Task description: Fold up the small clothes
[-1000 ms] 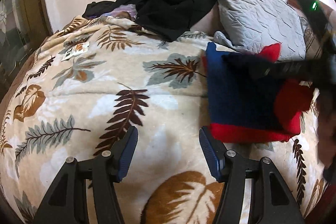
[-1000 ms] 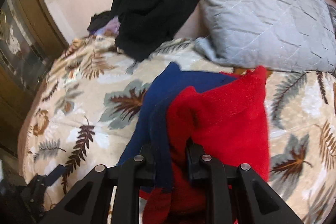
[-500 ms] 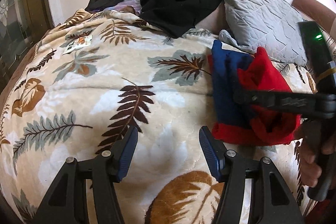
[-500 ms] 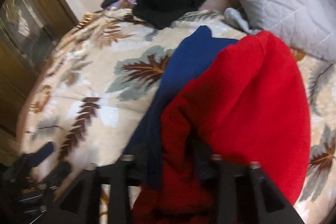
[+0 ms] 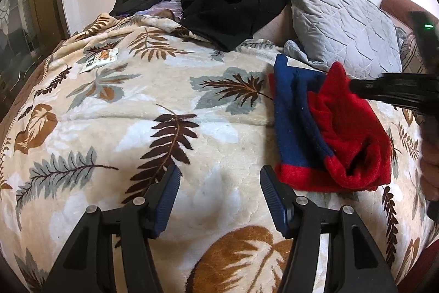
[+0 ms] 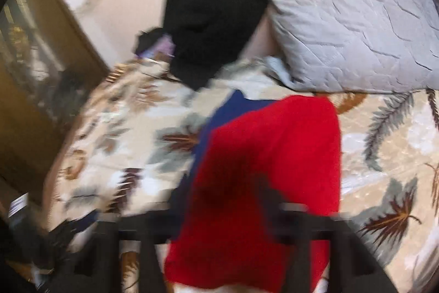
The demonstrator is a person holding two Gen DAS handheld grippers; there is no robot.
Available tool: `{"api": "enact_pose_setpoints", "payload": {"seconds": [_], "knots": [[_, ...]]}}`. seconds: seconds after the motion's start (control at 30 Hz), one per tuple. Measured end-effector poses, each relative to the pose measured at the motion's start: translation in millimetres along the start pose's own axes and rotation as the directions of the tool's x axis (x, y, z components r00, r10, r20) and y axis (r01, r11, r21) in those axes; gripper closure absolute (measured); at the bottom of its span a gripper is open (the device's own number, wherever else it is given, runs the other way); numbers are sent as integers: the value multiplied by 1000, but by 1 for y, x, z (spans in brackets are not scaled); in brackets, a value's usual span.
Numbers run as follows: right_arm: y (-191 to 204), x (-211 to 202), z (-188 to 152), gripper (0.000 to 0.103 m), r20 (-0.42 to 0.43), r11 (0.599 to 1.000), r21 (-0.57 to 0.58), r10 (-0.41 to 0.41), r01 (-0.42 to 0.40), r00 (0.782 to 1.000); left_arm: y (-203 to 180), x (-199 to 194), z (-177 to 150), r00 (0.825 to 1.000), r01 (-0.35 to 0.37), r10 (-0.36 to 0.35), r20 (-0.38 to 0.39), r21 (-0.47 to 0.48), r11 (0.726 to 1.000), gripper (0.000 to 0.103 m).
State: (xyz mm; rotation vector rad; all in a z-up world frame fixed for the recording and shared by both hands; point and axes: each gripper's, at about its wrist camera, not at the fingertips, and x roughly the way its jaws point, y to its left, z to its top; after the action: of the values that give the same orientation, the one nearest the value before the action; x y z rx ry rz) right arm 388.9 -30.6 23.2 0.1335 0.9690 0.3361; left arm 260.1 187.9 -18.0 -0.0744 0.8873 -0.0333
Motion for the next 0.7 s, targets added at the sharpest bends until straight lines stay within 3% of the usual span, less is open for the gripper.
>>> {"api": "enact_pose_setpoints", "payload": {"seconds": [0.1,0.3,0.37,0.47,0.63,0.7], "knots": [[7,31,4,89,-26,998,-49,-40,38,999,-1,2,1,1000,-2,2,-3,5,1000,42],[16,91,3,90,-79,996,-86,-20,13,997,-5,6,2,1000,-6,6,-7,12,1000,42],[11,81,8,90,-83,998,-55,17,-22,996,-6,8,2,1000,-8,8,-9,18,1000,42],[4,41,-2,90,-18,997,-55,50,-51,999,-7,8,3,1000,-7,7,-9,18,1000,42],[1,-10,-49,90,23,998,-43,51,-50,998,-8,8,2,1000,-10,10,-12,23,1000,42],[1,-7,-69,88,-17,999,-33,41,-42,999,-10,8,1,1000,-11,11,-14,29,1000,42]]}}
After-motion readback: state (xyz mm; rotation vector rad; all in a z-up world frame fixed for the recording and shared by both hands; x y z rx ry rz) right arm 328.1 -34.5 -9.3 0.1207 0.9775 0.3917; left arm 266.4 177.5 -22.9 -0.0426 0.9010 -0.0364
